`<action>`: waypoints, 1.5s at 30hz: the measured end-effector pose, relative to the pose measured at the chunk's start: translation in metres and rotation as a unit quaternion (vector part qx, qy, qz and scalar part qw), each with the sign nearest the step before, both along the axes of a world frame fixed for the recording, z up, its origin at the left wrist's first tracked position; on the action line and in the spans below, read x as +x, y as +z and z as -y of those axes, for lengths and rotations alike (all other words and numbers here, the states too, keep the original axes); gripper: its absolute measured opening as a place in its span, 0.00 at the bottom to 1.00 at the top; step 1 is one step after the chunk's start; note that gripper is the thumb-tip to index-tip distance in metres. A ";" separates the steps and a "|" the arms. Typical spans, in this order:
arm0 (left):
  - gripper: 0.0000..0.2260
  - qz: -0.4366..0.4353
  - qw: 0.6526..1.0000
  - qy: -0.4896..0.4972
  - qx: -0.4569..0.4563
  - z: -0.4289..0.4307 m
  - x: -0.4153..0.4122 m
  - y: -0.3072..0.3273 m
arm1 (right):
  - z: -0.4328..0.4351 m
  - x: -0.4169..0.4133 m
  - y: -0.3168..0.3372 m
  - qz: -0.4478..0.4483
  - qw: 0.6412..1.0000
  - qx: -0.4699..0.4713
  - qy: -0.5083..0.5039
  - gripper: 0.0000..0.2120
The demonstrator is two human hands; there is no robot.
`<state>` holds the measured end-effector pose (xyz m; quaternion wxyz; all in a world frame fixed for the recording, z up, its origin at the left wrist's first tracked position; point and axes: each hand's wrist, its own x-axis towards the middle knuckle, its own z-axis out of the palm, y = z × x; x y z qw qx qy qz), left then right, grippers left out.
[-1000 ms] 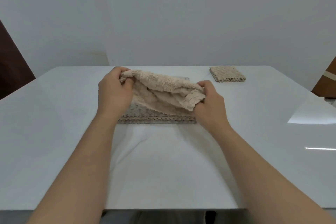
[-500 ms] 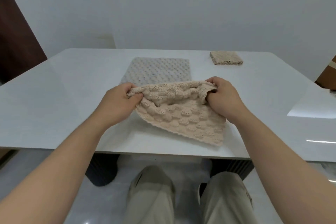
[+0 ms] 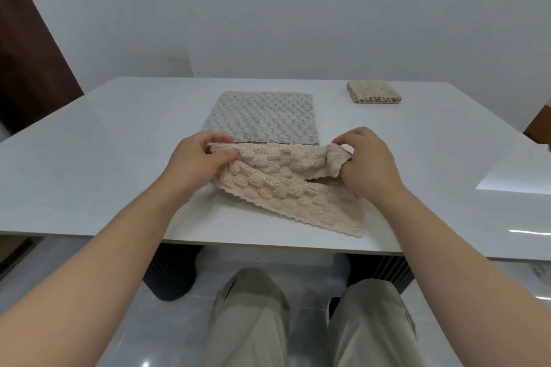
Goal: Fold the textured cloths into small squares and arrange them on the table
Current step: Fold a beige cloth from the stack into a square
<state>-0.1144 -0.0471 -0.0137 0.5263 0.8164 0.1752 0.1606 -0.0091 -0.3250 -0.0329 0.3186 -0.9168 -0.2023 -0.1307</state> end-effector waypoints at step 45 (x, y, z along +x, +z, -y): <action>0.29 -0.057 0.990 0.031 -0.127 0.005 -0.010 -0.030 | 0.004 -0.032 -0.034 -0.022 0.988 0.151 -0.038 0.15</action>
